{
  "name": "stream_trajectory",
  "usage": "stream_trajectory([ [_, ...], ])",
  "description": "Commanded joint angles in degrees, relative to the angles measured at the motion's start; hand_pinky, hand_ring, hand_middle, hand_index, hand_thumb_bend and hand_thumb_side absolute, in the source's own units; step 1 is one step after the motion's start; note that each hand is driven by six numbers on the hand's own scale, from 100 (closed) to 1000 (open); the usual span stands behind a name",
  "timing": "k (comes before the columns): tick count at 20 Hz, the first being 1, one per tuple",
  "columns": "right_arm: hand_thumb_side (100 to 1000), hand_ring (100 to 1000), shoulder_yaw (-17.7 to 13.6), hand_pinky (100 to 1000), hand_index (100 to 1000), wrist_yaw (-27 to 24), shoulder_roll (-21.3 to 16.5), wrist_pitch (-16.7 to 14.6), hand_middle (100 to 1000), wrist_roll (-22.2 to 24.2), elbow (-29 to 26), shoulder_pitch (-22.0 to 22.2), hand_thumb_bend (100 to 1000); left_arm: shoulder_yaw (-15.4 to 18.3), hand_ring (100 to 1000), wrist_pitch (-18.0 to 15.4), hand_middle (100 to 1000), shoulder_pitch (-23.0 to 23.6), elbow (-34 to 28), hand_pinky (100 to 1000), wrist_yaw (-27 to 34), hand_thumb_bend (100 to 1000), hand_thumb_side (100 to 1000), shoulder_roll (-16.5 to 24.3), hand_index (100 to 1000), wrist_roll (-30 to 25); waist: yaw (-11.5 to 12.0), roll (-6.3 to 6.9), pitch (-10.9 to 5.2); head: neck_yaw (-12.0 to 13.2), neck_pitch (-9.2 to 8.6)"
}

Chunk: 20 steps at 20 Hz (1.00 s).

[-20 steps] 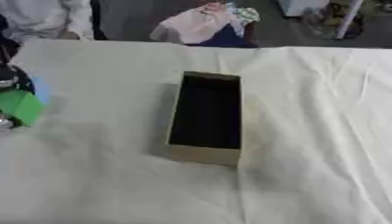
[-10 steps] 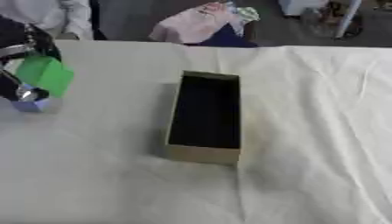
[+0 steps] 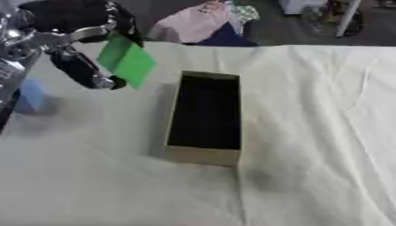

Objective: Pick up objects on the table and place them in the box.

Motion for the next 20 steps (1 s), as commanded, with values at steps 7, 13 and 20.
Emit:
stream_trajectory([
  [7,874,794,-0.20,832,836,-0.88,-1.48,0.00,666,0.33,-0.96,-1.12,100,-2.82,577,-1.15,544,-2.57,-0.42,508,-5.76,129,100,-9.67,670,-0.71,0.02,-0.03,-0.47,-0.56,0.28],
  [13,875,795,-0.03,832,836,-1.22,-1.38,-0.11,665,0.61,-0.96,-1.17,100,-4.67,587,-2.08,558,-4.06,5.42,522,-8.35,142,102,-12.41,678,-2.49,-0.19,-0.03,-0.46,-1.55,0.28],
  [20,877,795,0.14,832,836,-1.40,-1.07,0.03,664,0.94,-0.96,-1.19,100,-5.07,586,-3.12,560,-5.61,12.52,519,-12.53,156,100,-15.45,677,-1.01,-0.44,-0.09,-0.32,-1.77,0.28],
])
